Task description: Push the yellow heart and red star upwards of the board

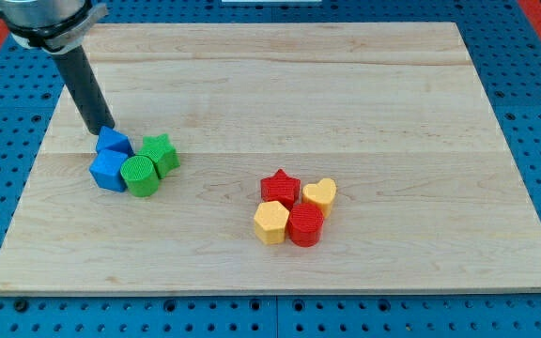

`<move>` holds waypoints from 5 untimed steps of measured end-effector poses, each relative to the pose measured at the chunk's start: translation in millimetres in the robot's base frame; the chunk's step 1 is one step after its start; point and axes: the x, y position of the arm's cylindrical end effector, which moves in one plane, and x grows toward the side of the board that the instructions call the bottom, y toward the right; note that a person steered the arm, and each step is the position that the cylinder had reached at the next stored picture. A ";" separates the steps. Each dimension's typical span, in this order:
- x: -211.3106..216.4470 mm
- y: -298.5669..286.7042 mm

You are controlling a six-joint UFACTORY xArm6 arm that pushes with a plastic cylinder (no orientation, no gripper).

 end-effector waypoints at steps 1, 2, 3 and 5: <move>0.0 0.9; 0.0 9.1; -43.2 19.9; -33.9 197.8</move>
